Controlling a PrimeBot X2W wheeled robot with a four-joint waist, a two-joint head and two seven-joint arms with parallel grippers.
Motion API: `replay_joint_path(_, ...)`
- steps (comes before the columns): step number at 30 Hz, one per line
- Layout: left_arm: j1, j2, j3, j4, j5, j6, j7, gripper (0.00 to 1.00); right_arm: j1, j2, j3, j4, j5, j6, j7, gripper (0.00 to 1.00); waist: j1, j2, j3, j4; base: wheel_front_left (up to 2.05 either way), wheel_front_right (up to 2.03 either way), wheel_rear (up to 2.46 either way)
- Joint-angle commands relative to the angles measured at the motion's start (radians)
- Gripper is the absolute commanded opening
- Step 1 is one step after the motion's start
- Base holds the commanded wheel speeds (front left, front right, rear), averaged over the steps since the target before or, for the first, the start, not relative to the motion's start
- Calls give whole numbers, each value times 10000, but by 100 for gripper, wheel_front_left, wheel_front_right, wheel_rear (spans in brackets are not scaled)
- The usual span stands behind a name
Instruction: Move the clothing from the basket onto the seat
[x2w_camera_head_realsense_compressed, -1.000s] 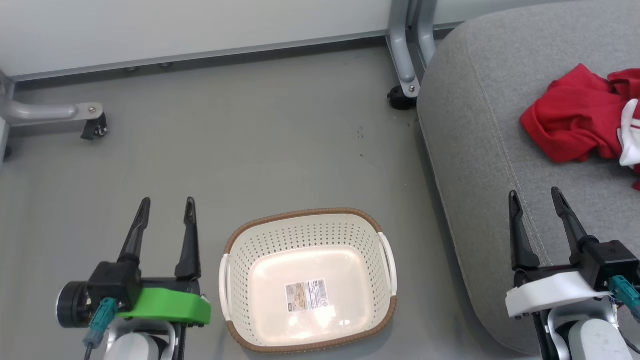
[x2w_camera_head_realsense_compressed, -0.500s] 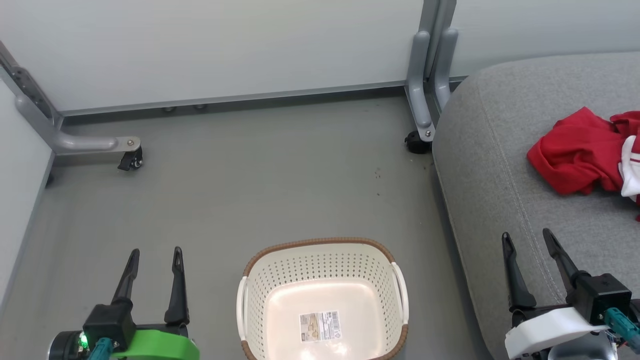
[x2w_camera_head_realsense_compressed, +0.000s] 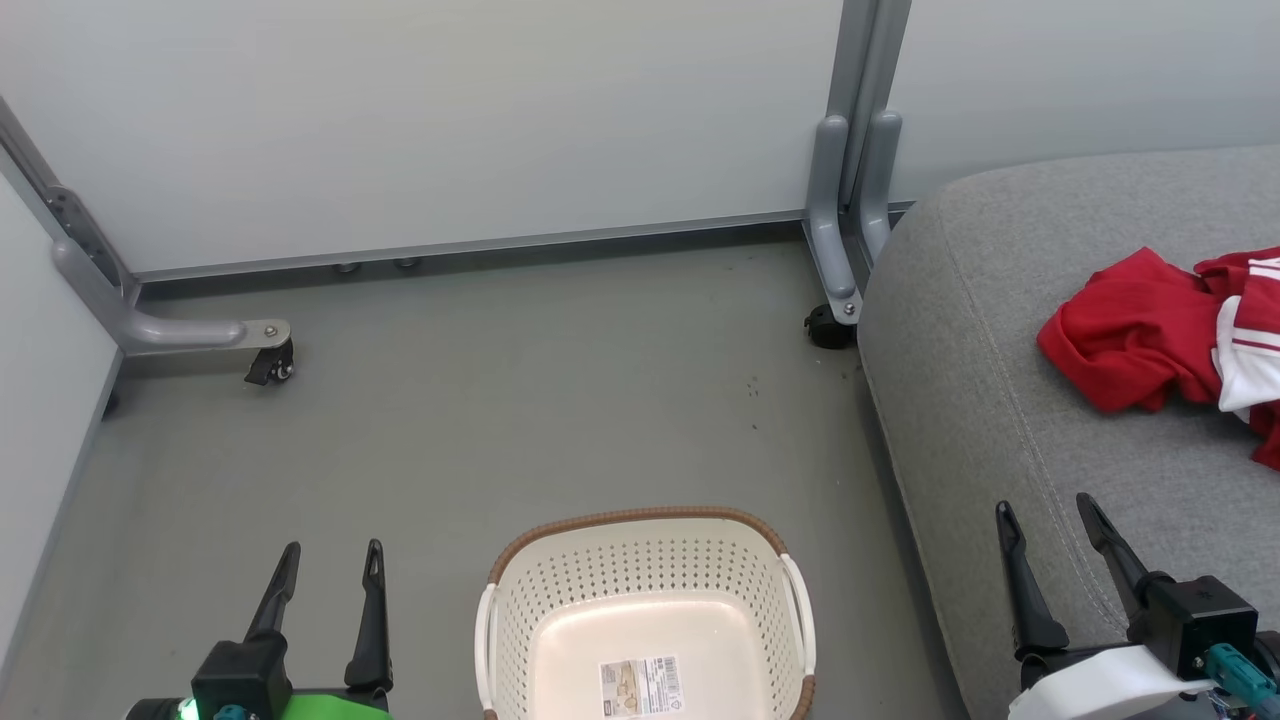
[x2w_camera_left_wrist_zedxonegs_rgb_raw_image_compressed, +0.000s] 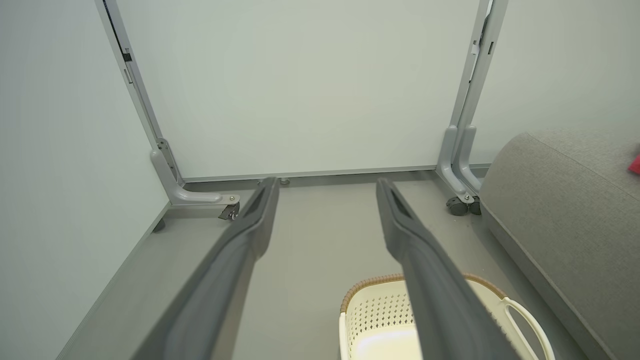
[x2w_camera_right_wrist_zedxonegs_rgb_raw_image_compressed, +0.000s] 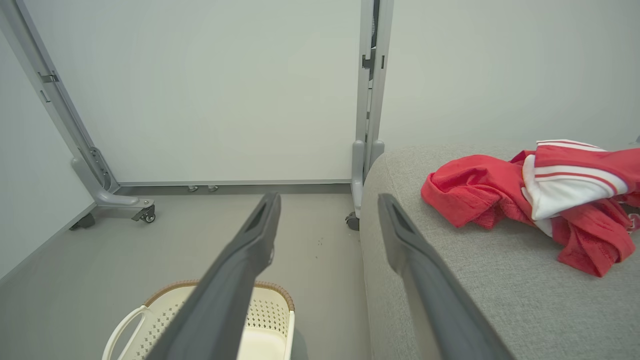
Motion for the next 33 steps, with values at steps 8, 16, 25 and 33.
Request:
replay_joint_path(8,79,-118,92,127,229,-104,-33,100,51,-19,11,-80,93,-13,43,100,1,0,20,11,0,0,0)
replay_joint_path(16,-42,-181,183,232,296,-208,-33,100,36,-19,9,-93,111,-13,82,100,1,0,34,18,0,0,0)
replay_joint_path(25,-49,-296,156,476,203,-231,84,0,28,36,37,79,176,0,81,0,1,0,43,53,0,0,0)
replay_joint_path(33,-298,-326,395,527,-1411,-302,543,0,-302,-87,74,426,2022,-1,171,0,1,0,57,64,0,0,0)
